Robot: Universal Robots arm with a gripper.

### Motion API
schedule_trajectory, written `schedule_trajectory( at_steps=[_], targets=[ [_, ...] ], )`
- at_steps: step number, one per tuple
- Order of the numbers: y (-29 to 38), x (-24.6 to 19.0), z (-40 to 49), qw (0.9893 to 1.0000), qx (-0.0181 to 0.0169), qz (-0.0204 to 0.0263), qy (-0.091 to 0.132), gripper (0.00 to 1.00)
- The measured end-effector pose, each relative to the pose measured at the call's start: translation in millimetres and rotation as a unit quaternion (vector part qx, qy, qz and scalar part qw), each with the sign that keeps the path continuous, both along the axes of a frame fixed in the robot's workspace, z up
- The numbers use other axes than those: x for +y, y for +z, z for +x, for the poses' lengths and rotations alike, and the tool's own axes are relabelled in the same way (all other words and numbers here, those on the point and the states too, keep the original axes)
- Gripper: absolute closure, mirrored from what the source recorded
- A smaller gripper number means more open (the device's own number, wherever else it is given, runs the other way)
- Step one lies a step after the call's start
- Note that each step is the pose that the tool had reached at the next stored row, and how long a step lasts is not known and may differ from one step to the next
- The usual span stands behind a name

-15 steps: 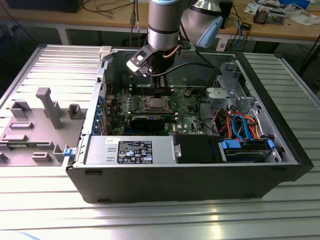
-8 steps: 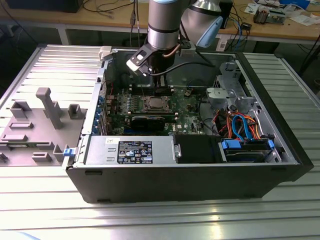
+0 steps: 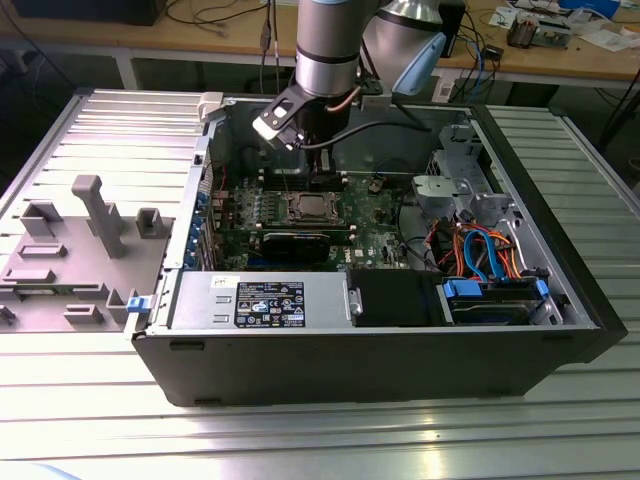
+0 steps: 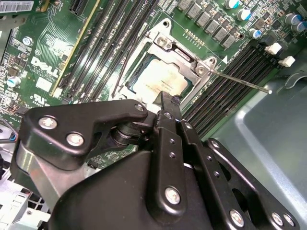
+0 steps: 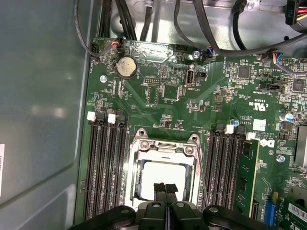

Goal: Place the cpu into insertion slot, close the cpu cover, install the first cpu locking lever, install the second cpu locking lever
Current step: 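Install the first cpu locking lever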

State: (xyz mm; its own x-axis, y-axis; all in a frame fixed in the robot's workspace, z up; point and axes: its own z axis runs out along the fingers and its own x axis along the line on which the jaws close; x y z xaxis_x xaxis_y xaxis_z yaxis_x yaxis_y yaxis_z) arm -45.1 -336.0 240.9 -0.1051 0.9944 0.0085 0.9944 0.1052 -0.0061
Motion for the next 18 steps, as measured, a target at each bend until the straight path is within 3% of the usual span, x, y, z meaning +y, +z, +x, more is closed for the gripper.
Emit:
schedule_trajectory(
  at_steps=[13, 17, 18],
  targets=[
    [1.2, 0.0, 0.0, 1.0, 0.0, 0.0, 0.003, 0.89],
    [1.2, 0.0, -0.1, 0.9998, 0.0, -0.0001, 0.022, 0.89],
    [1.2, 0.0, -0.1, 0.9992, 0.0, -0.0001, 0.039, 0.89]
  ],
)
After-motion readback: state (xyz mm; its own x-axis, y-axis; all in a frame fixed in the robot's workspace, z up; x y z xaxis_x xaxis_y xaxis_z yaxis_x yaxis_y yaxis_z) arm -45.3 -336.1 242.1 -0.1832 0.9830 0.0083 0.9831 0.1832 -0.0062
